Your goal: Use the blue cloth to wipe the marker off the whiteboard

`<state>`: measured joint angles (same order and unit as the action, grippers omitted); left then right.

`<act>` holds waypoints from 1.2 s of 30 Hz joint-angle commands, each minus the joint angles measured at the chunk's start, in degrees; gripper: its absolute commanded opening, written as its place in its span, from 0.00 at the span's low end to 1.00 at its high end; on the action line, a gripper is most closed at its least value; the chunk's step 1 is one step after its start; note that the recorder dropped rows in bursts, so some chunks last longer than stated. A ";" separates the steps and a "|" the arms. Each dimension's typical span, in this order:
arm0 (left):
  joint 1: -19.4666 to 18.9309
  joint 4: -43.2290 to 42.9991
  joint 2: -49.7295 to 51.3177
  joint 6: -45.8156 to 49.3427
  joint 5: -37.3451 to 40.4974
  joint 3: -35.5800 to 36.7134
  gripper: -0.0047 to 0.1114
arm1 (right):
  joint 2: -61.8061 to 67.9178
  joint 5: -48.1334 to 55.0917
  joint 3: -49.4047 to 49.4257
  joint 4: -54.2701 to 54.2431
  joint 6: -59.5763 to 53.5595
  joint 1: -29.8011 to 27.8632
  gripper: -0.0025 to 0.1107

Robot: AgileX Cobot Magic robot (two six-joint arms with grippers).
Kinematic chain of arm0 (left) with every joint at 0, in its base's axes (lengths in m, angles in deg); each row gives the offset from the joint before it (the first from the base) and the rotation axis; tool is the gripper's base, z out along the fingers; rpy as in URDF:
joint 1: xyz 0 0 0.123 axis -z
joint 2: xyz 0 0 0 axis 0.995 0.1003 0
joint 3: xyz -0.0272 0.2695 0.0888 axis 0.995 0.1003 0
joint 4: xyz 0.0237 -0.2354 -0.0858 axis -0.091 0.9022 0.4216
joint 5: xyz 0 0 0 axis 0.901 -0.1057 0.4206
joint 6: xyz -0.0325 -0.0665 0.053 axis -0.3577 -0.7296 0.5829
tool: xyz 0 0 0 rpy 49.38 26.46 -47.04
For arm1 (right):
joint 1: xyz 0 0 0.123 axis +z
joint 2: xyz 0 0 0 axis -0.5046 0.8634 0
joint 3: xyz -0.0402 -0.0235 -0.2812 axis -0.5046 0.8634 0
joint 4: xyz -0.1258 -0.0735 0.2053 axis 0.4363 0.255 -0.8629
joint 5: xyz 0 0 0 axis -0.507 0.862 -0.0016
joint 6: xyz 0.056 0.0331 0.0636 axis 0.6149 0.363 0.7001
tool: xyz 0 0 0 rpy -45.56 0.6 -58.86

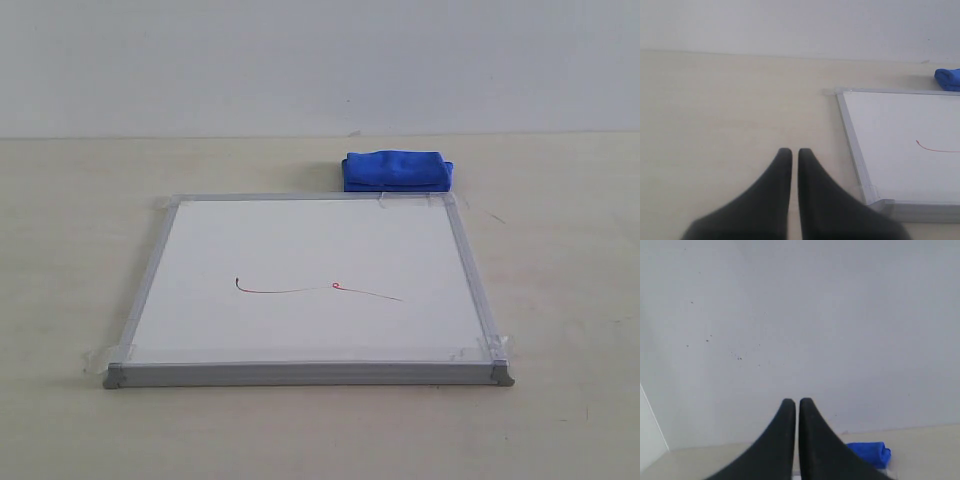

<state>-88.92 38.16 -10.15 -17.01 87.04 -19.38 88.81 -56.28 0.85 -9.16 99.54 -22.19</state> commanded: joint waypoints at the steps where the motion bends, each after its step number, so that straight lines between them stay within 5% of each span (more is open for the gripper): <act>1: 0.10 0.07 -0.20 0.06 -0.55 -0.20 0.08 | -0.12 -3.29 -0.93 -0.68 0.02 -0.21 0.02; 29: 0.10 0.07 -0.20 0.06 -0.55 -0.20 0.08 | 0.82 -30.36 -1.24 -0.98 0.80 -0.21 0.02; 36: 0.10 0.07 -0.20 0.06 -0.55 -0.20 0.08 | 21.66 -11.69 -15.81 -0.18 -10.51 -0.21 0.02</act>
<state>-88.92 38.16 -10.15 -17.01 87.04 -19.38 103.00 -75.92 -10.07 -10.04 94.55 -22.19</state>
